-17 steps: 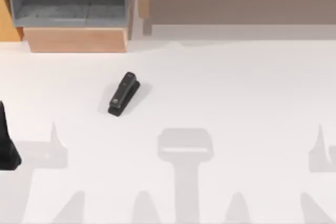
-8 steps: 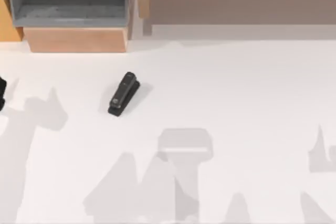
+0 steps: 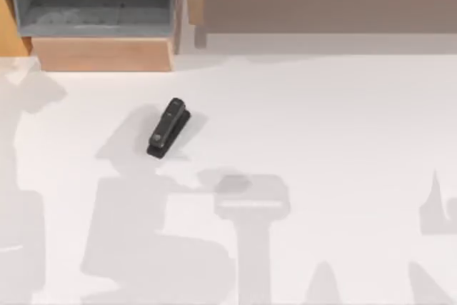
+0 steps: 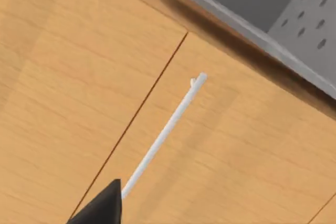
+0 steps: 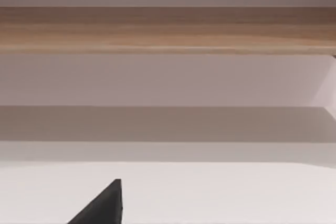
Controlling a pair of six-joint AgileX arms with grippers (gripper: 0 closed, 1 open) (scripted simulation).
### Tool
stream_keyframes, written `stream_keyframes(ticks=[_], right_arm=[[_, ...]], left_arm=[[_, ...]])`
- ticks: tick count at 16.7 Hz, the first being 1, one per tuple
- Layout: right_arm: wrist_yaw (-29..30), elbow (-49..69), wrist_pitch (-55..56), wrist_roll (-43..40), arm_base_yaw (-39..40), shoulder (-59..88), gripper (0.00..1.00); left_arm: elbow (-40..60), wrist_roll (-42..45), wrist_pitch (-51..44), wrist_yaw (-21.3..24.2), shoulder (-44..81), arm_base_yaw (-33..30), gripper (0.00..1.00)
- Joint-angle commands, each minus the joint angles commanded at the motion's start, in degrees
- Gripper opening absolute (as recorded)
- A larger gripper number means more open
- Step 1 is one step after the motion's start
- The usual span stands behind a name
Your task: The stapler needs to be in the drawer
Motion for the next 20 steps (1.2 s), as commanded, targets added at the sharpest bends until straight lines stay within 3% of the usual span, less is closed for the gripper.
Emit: stream_keyframes(ticks=[6, 10, 20], right_arm=[[0.0, 0.0, 0.0, 0.0, 0.0, 0.0, 1.00], [0.0, 0.0, 0.0, 0.0, 0.0, 0.0, 1.00], [0.0, 0.0, 0.0, 0.0, 0.0, 0.0, 1.00]], left_arm=[[14.0, 19.7, 14.8, 5.2, 28.3, 5.6, 1.00], [20.0, 28.1, 21.2, 7.2, 40.3, 8.0, 1.00], [22.7, 30.8, 22.9, 7.6, 44.6, 8.4, 1.00]])
